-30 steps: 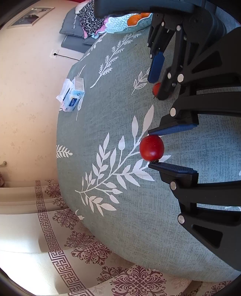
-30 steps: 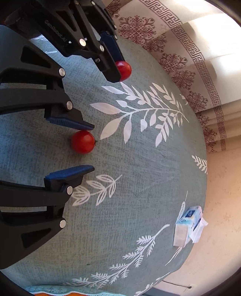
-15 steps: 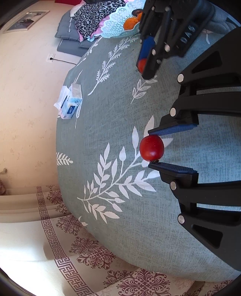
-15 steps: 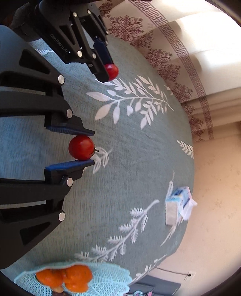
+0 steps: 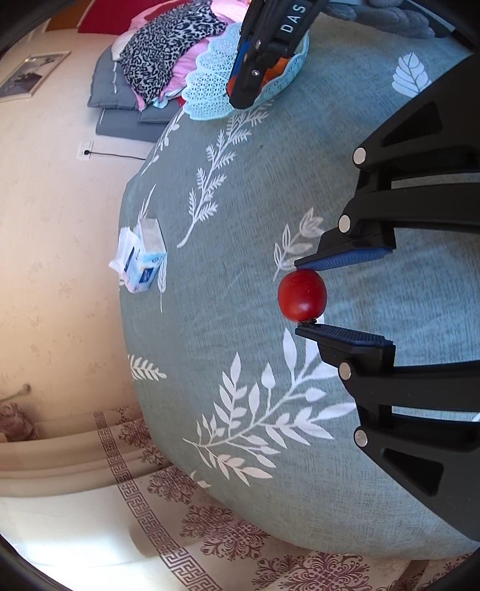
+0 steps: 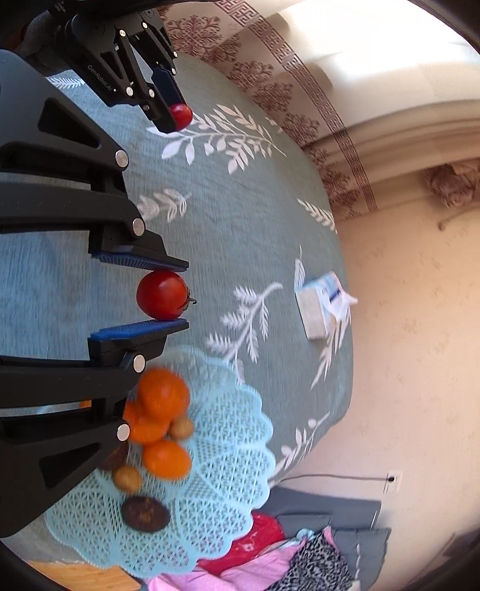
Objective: Organize fruits
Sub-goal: 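Carry both tomatoes to the basket while right tool releases its tomato inside, then lower the tomato into the basket and open the left tool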
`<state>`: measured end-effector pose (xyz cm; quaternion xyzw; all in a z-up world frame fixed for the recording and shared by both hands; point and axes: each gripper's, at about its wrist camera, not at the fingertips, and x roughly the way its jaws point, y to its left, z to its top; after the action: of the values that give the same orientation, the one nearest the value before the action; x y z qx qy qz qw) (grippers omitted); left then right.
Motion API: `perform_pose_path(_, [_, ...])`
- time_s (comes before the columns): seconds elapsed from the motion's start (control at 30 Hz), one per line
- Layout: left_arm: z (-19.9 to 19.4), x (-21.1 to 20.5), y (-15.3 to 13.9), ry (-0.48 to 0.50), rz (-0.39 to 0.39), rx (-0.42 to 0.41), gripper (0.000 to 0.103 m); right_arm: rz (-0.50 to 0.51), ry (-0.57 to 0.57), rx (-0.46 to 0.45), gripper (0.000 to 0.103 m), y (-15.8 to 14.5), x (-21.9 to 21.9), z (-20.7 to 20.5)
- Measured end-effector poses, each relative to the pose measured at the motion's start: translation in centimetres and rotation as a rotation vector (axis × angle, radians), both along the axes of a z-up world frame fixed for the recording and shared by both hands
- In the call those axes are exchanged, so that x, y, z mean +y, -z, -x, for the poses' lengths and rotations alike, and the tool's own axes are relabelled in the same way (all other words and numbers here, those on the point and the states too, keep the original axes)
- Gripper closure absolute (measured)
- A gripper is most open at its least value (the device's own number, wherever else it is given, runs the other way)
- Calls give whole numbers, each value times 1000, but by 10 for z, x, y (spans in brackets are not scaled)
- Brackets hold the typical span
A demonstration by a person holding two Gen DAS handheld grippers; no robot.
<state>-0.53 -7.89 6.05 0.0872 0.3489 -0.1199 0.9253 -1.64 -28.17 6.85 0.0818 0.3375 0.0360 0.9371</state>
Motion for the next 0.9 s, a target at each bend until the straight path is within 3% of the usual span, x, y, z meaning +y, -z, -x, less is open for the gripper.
perform_pose_path(0.47, [8,-63,-10,114,-32,-32,73,-33,208,-10,76,4,-92,36])
perform_pose_path(0.63, [10,-87,-14,163,-31,-44,73,-45,262,-18,68,7,-113,47])
perform_pose_path(0.9, [11,-124,-19,265,37,-15,73,-54,315,-26,68,11,-131,60])
